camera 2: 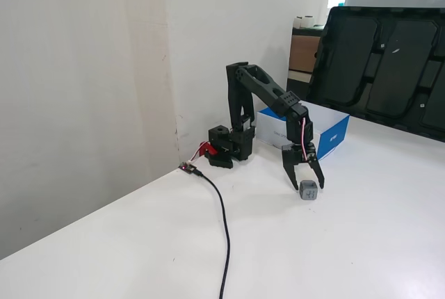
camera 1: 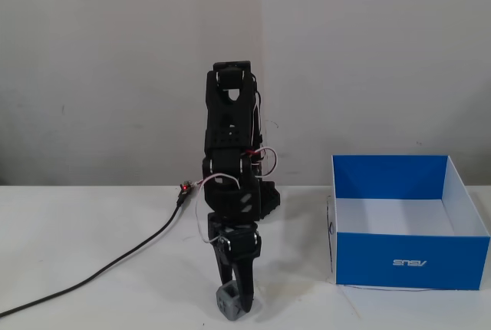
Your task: Pick the gray block and keep it in the box.
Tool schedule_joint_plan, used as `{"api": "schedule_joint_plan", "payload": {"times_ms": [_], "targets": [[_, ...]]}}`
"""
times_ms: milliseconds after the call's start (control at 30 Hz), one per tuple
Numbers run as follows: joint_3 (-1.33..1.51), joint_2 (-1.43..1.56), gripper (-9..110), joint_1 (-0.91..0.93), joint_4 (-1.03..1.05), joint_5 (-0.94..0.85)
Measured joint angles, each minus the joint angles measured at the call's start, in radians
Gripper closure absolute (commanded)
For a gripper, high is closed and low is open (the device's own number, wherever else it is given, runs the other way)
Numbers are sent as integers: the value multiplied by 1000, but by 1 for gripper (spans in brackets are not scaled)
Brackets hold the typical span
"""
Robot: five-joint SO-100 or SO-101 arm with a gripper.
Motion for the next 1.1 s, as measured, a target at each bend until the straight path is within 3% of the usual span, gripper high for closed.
{"api": "schedule_joint_plan", "payload": {"times_ms": [233,633,1100], "targets": [[0,-32,94,-18,-31,-6],[-6,-35,95,-17,-41,0],[-186,54,96,-107,156,23]]}}
